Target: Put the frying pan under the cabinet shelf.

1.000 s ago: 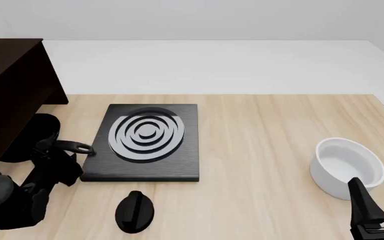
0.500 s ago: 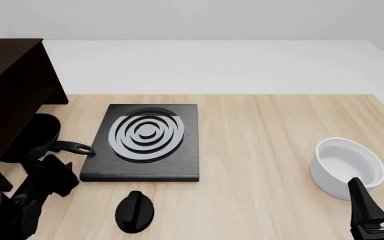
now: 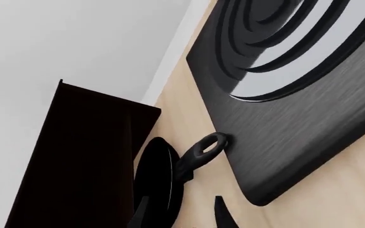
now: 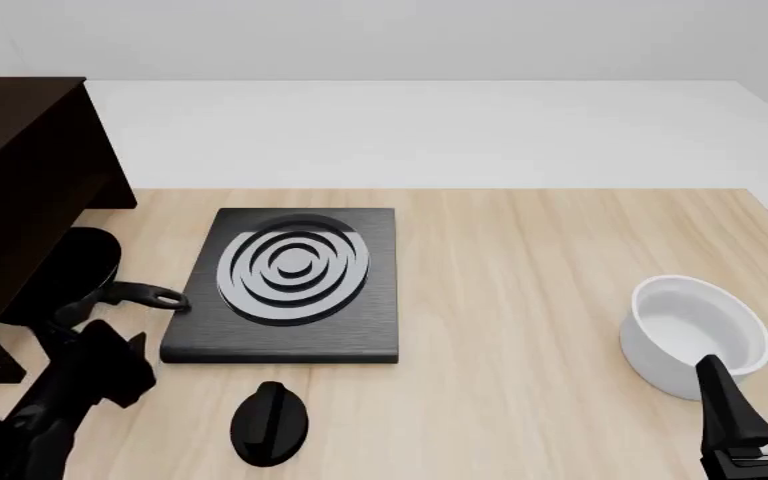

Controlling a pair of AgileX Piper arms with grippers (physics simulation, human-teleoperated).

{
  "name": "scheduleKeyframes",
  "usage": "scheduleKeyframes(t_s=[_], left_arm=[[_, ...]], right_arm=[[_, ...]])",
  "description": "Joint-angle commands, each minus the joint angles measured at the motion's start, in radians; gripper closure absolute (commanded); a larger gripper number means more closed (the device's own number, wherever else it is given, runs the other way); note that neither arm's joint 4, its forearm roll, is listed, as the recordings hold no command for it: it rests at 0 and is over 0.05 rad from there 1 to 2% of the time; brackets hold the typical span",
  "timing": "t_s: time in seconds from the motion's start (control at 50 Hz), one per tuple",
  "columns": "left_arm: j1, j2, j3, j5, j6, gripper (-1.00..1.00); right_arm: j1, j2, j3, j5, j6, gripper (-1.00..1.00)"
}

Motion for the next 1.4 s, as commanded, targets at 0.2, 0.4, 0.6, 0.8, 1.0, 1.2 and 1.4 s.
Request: scheduleKeyframes(t_s=[0.2,0.4,0.6,0.8,1.0,1.2,1.4], left_arm=[[-0.050,-0.161,0.065,0.066,-0.010,-1.00],[-0.081,-0.216,0.110,0.085,-0.022,-1.00],[-0.108,-0.263,0.133,0.113,-0.031,-1.00],[-0.157,-0.314,0.148,0.155,-0.056,-1.00],[-0.184,-0.343,0.153,0.177,-0.054,-1.00],[-0.202,-0.375,0.153,0.206,-0.059,-1.00],[-0.233,-0.469,0.137,0.303,-0.084,-1.00]], right_arm=[[0.000,0.000,0.000,0.000,0.000,-1.00],[0.000,0.000,0.000,0.000,0.000,-1.00],[0.000,0.000,0.000,0.000,0.000,-1.00],[0.000,0.000,0.000,0.000,0.000,-1.00],[0.000,0.000,0.000,0.000,0.000,-1.00],[0.000,0.000,0.000,0.000,0.000,-1.00],[0.000,0.000,0.000,0.000,0.000,-1.00]])
